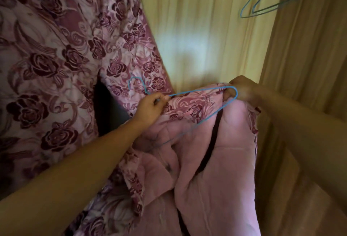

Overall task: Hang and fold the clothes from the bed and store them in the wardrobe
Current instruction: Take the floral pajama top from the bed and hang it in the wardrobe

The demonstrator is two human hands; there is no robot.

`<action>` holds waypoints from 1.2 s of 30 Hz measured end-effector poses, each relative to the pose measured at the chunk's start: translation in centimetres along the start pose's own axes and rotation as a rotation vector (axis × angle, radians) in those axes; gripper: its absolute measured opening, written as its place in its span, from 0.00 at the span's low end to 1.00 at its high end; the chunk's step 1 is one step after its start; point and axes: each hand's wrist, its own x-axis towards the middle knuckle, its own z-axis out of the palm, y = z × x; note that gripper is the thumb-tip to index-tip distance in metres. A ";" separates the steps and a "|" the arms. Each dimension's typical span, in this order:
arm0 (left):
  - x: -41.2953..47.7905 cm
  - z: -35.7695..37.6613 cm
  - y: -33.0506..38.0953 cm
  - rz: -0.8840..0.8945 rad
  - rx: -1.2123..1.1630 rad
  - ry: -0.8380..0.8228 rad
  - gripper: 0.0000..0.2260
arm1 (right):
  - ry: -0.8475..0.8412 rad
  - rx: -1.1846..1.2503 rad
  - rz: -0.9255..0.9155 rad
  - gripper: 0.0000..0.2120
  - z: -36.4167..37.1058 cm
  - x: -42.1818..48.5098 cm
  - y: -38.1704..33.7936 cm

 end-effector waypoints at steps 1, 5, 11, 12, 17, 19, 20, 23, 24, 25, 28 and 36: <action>-0.1 -0.2 -0.5 0.005 0.045 -0.015 0.13 | -0.005 -0.022 0.025 0.09 -0.6 0.2 0.2; -0.3 -0.3 -0.7 0.118 0.185 -0.065 0.11 | -0.042 -0.067 0.055 0.13 -2.0 0.9 0.2; 0.5 2.5 0.1 0.188 0.479 -0.181 0.12 | -0.013 -0.017 0.047 0.13 -1.4 1.3 -1.6; 0.9 3.2 0.7 0.159 0.505 -0.179 0.12 | -0.039 0.089 0.030 0.12 -0.6 1.2 -2.1; 2.2 4.1 1.4 0.128 0.392 -0.162 0.10 | -0.475 0.412 0.010 0.14 3.4 0.5 -3.0; 1.7 4.1 0.9 0.091 0.344 -0.195 0.08 | -0.347 0.108 -0.132 0.14 5.3 1.1 -2.1; 1.3 4.3 0.5 0.067 0.322 -0.209 0.07 | -0.261 -0.116 -0.220 0.15 6.3 1.3 -1.5; 0.4 4.6 -0.5 0.015 0.249 -0.235 0.08 | -0.327 -0.114 -0.376 0.29 9.3 1.1 0.3; 0.2 4.5 -0.8 0.002 0.221 -0.245 0.08 | -0.388 -0.015 -0.414 0.33 10.4 1.1 0.9; 0.1 4.2 -1.0 -0.001 0.194 -0.258 0.07 | -0.404 0.035 -0.447 0.35 11.6 1.0 1.3; -0.3 2.7 -1.6 0.043 0.218 -0.340 0.09 | -0.277 0.088 -0.494 0.32 14.2 1.3 2.4; -1.5 -6.0 -5.0 -0.241 0.901 -0.551 0.31 | -0.113 -0.028 -0.563 0.33 14.3 2.5 3.4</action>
